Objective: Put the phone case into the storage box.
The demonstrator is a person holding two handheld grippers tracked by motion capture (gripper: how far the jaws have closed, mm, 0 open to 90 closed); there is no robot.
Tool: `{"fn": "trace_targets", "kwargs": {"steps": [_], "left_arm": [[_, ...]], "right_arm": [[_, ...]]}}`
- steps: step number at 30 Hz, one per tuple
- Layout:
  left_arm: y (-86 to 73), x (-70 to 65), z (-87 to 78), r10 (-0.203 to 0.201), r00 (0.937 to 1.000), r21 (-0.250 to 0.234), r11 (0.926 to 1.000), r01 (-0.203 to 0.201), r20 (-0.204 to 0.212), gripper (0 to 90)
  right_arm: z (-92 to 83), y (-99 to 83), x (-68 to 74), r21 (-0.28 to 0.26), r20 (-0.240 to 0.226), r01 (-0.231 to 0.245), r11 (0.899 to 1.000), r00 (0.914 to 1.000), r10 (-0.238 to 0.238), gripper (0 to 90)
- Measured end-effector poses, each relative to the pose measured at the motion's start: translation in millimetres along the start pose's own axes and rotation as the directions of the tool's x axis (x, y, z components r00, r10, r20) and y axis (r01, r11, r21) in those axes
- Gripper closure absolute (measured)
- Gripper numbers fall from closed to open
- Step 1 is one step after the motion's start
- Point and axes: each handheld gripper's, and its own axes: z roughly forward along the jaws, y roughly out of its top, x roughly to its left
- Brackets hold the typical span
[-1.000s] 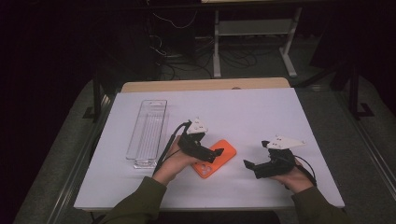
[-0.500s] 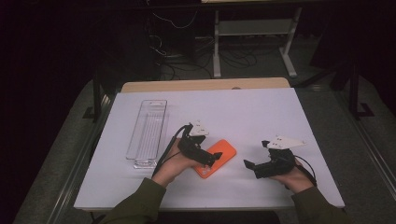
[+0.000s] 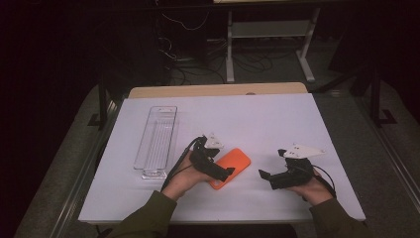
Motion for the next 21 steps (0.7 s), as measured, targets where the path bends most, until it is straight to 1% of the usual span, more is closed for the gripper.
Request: {"fn": "trace_targets", "kwargs": {"steps": [1, 2, 10, 11, 12, 15, 16, 17, 18, 21], "left_arm": [[0.0, 0.0, 0.0, 0.000, 1.0000, 0.000, 1.0000, 0.000, 0.000, 0.0], [-0.5, -0.2, 0.6, 0.005, 1.0000, 0.020, 0.9998, -0.005, 0.005, 0.0], [-2.8, -1.6, 5.0, -0.008, 0.9998, 0.055, 0.9984, 0.007, 0.016, 0.0], [-3.3, -1.6, 5.7, -0.009, 0.9998, 0.057, 0.9983, 0.008, 0.018, 0.0], [-3.5, -1.0, 5.7, 0.001, 0.9999, 0.071, 0.9975, -0.003, 0.017, 0.0], [-4.5, -1.8, 7.9, -0.005, 0.9998, 0.083, 0.9966, 0.004, 0.020, 0.0], [-5.3, -2.4, 9.7, -0.001, 0.9997, 0.096, 0.9953, -0.002, 0.023, 0.0], [-5.3, -2.4, 9.7, -0.001, 0.9997, 0.096, 0.9953, -0.002, 0.023, 0.0], [-5.8, -2.2, 10.3, 0.010, 0.9996, 0.112, 0.9936, -0.013, 0.025, 0.0], [-6.9, -2.3, 12.9, 0.027, 0.9993, 0.129, 0.9912, -0.030, 0.024, 0.0]], "right_arm": [[0.0, 0.0, 0.0, 0.000, 0.000, 0.000, 1.000, 1.0000, 0.000, 0.0], [-0.2, 0.1, -0.1, -0.001, 0.000, 0.000, 1.000, 1.0000, 0.000, 0.0], [0.1, 0.0, -0.1, 0.001, 0.000, 0.001, 1.000, 1.0000, -0.001, 0.0], [0.2, -0.1, -0.1, 0.000, -0.001, 0.003, 1.000, 1.0000, -0.003, 0.0], [0.2, -0.1, -0.1, 0.000, -0.001, 0.003, 1.000, 1.0000, -0.003, 0.0], [0.2, 0.0, 0.3, 0.004, -0.002, 0.001, 1.000, 1.0000, -0.001, 0.0], [0.5, -0.2, -0.1, 0.001, -0.001, 0.003, 1.000, 1.0000, -0.003, 0.0], [0.5, -0.2, -0.1, 0.001, -0.001, 0.003, 1.000, 1.0000, -0.003, 0.0], [0.5, -0.2, -0.1, 0.000, -0.001, 0.001, 1.000, 1.0000, -0.001, 0.0], [0.3, -0.2, -0.3, 0.000, -0.001, 0.002, 1.000, 1.0000, -0.002, 0.0]]}}
